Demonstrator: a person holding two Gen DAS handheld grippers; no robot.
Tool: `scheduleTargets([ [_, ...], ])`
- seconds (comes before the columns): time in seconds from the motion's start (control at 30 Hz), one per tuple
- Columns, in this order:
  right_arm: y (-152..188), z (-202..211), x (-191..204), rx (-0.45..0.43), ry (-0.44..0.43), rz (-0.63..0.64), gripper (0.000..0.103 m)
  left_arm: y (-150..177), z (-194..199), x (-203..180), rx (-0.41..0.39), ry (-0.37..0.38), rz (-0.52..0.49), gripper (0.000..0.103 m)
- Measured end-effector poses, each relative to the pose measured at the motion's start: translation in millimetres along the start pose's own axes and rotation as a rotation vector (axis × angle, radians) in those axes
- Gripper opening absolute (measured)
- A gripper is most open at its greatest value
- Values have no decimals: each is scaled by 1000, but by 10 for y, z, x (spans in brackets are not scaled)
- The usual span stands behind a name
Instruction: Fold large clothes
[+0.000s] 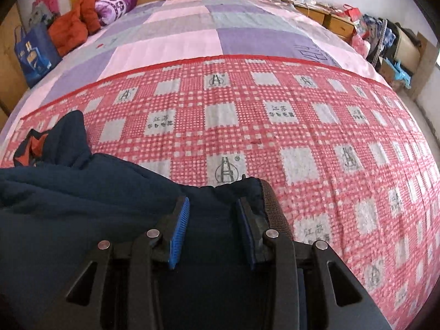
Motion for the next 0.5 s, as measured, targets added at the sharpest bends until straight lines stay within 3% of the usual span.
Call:
scheduleTargets([
  [0.03, -11, 1, 28, 6, 12, 19, 37, -34, -33, 87, 16, -23, 22, 103],
  [0.13, -45, 49, 109, 16, 54, 71, 37, -109, -102, 462, 110, -27, 210, 103],
  [0.17, -53, 113, 126, 7, 72, 82, 37, -117, -51, 562, 129, -22, 265, 99],
  [0.2, -60, 251, 164, -28, 104, 88, 37, -108, 21, 566, 122, -10, 262, 98],
  [0.3, 67, 899, 419, -225, 17, 97, 42, 39, 594, 230, -2, 87, 80, 97],
  [0.37, 327, 1326, 779, -301, -42, 159, 45, 329, 1053, -117, -59, 192, -39, 98],
  [0.43, 650, 1583, 1163, -315, -106, 214, 49, 715, 1390, -437, -59, 310, -128, 98],
  [0.5, 977, 1704, 1549, -300, -155, 264, 49, 1108, 1602, -705, -45, 378, -210, 98],
])
Point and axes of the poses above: each gripper's, at about its wrist camera, not at the fingertips, and z roughly against the way its jaws point, x to its left, y to its underside, the point moved 3 cm from there along -z, roughly the way its jaws point, and after that the axes turned 8 degrees about z, right-handed, at the moved point
